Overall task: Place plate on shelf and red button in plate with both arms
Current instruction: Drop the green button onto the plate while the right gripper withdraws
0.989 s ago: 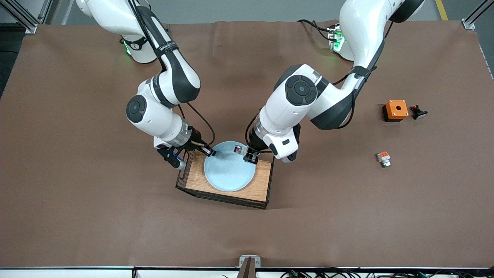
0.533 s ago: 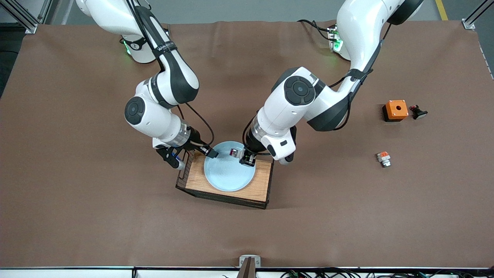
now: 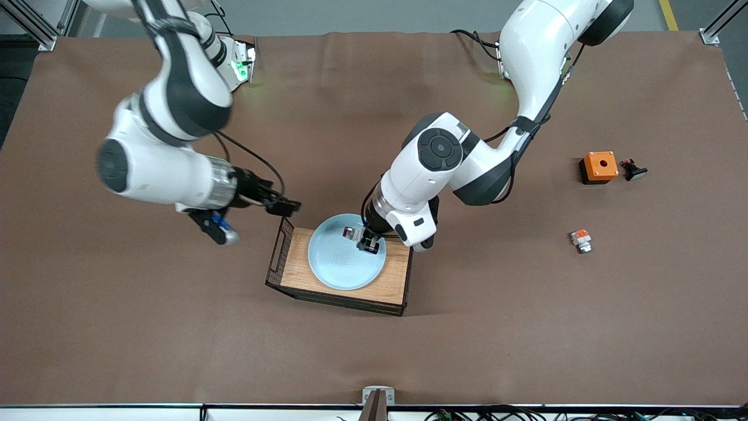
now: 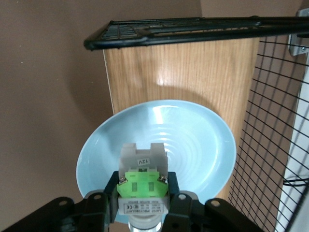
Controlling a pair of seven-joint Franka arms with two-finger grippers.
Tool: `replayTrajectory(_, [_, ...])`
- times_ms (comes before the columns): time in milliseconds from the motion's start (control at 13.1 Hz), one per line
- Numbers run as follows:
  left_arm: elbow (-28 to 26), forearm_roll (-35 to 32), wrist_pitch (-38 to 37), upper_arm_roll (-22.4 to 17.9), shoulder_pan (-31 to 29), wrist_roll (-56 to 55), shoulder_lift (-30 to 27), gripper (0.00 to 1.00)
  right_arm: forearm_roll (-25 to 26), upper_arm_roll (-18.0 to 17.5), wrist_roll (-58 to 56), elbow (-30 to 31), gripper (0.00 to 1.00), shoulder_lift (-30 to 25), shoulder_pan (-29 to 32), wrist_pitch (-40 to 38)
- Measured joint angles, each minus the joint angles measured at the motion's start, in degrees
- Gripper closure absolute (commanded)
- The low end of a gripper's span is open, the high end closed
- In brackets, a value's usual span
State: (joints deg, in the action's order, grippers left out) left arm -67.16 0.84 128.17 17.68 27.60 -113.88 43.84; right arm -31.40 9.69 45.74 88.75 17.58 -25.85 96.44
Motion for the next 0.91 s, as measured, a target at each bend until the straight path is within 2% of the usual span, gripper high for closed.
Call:
replayTrajectory(152, [0.0,0.0,0.0,0.0,0.4,-0.2,0.7,0.99,5.8,1.4,-5.1,-2.5,0.0,-0.8,1.0,-6.2])
replayTrajectory(380, [0.0,0.0,0.7,0.0,0.8,-1.4,2.1,0.99,15.3,1.7,-17.2,-3.0,0.0,-0.9,1.5,-7.9])
replayTrajectory(533, [0.0,0.0,1.3,-0.1,0.8,-1.5,2.5,0.97,18.9,1.9,-29.0,-3.1,0.0,-1.5,3.8,-8.7])
replayTrajectory(685, [0.1,0.0,1.9,-0.1,0.7,-1.5,2.5,0.95,20.0,2.2,-41.1,-3.3,0.0,-3.3,8.9,-10.2])
replayTrajectory(761, [0.2,0.0,2.0,-0.1,0.8,-1.5,2.5,0.88,20.5,2.3,-45.8,-3.4,0.0,-4.5,11.9,-10.7])
replayTrajectory(837, [0.2,0.0,2.1,-0.2,0.9,-1.5,2.5,0.73,21.7,2.3,-49.5,-3.3,0.0,-5.6,14.4,-11.3])
replayTrajectory(913, [0.2,0.0,2.2,-0.4,1.0,-1.5,2.5,0.64,23.7,2.4,-51.9,-3.3,0.0,-6.8,15.8,-11.9])
